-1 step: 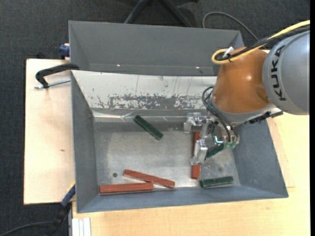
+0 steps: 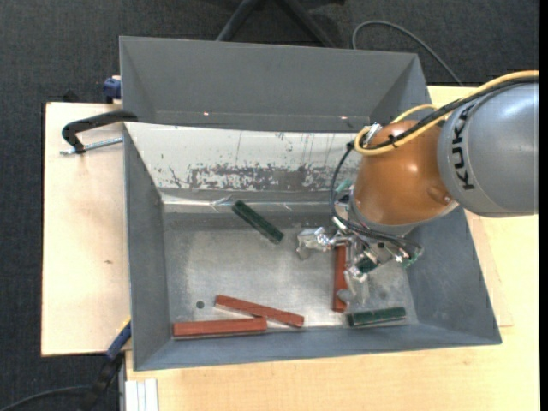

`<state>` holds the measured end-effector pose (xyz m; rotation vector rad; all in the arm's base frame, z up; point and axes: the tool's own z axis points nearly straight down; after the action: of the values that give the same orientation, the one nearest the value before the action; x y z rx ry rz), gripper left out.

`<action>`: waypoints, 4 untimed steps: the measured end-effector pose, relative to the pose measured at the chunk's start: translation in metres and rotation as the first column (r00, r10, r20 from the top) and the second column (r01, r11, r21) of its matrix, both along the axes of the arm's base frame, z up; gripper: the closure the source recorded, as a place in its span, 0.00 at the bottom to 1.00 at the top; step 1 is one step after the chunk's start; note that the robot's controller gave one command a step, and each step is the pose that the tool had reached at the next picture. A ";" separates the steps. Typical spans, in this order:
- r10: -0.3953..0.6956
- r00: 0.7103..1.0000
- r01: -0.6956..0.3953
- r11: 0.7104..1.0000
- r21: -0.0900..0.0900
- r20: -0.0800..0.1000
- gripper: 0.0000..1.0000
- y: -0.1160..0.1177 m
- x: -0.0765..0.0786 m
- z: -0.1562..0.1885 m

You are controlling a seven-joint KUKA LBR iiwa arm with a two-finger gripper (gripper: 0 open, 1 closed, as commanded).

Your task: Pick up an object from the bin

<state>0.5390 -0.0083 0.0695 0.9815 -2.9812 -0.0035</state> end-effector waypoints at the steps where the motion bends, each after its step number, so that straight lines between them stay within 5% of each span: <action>1: 0.016 1.000 -0.016 1.000 0.001 0.012 0.00 0.008 -0.002 0.033; 2: 0.489 0.872 -0.489 0.872 -0.002 0.010 0.00 -0.001 0.005 0.043; 3: 0.722 0.691 -0.722 0.691 0.000 0.004 0.00 -0.002 0.010 0.001; 4: 0.720 0.694 -0.720 0.694 -0.001 0.006 0.00 -0.001 0.011 0.002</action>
Offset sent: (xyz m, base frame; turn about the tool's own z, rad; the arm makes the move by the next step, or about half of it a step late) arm -0.0036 0.0066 0.0305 -0.0181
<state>0.5504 -0.0096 0.0712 2.0728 -2.3641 -0.0009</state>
